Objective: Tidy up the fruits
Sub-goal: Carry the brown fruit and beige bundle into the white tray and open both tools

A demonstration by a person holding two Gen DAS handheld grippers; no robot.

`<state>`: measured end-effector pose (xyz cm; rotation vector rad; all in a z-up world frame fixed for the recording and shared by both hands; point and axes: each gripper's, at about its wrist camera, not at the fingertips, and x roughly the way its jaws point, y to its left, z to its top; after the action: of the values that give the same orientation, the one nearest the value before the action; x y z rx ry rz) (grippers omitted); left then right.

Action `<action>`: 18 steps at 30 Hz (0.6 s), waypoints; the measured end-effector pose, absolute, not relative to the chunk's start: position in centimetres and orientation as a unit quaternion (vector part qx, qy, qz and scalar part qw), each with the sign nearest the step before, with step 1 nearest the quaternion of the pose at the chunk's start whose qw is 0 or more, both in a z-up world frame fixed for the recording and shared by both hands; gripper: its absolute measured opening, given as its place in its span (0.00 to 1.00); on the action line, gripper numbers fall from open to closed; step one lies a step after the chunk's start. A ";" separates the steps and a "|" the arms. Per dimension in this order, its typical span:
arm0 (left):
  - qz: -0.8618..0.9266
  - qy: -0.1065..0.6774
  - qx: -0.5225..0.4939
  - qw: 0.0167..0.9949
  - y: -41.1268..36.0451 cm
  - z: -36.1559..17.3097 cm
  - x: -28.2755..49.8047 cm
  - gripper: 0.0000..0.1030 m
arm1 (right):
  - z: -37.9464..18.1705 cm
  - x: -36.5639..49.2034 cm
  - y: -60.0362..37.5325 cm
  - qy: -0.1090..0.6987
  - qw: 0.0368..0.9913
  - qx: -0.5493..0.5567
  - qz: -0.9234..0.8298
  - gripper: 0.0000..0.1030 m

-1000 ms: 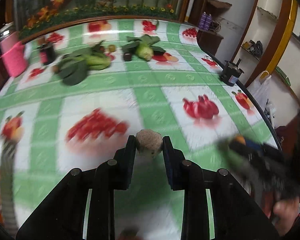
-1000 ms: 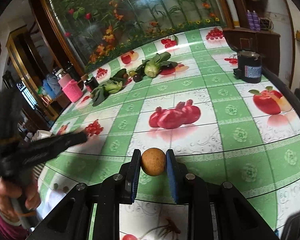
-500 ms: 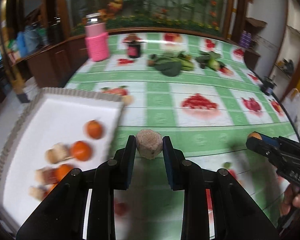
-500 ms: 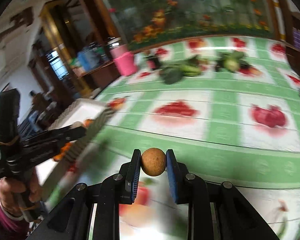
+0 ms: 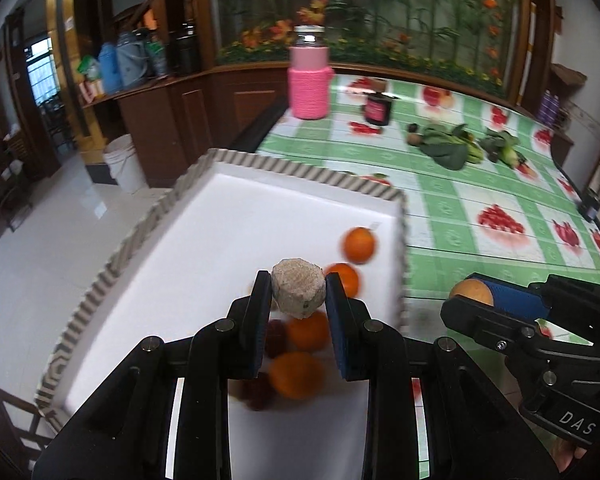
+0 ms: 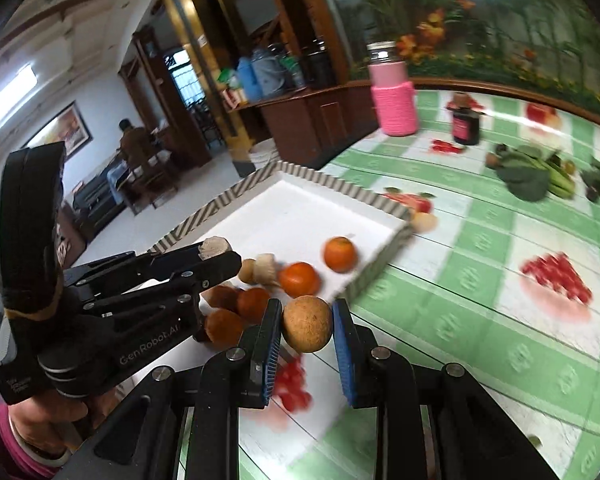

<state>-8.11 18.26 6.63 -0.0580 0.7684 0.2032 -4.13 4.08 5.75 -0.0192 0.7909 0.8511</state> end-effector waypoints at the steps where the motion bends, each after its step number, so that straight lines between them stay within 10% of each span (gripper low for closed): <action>1: 0.104 0.374 -0.031 0.921 18.9 6.6 -8.2 0.25 | 5.7 -4.0 4.7 0.375 0.835 -0.014 0.403 0.24; 18: 0.147 0.396 -0.058 0.905 23.8 4.8 -8.4 0.26 | 3.4 -2.7 10.8 0.392 0.824 -0.074 0.403 0.24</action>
<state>-8.38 23.80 4.79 -0.1189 0.8180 0.3044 -2.71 10.84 3.41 -0.1581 0.8342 0.8564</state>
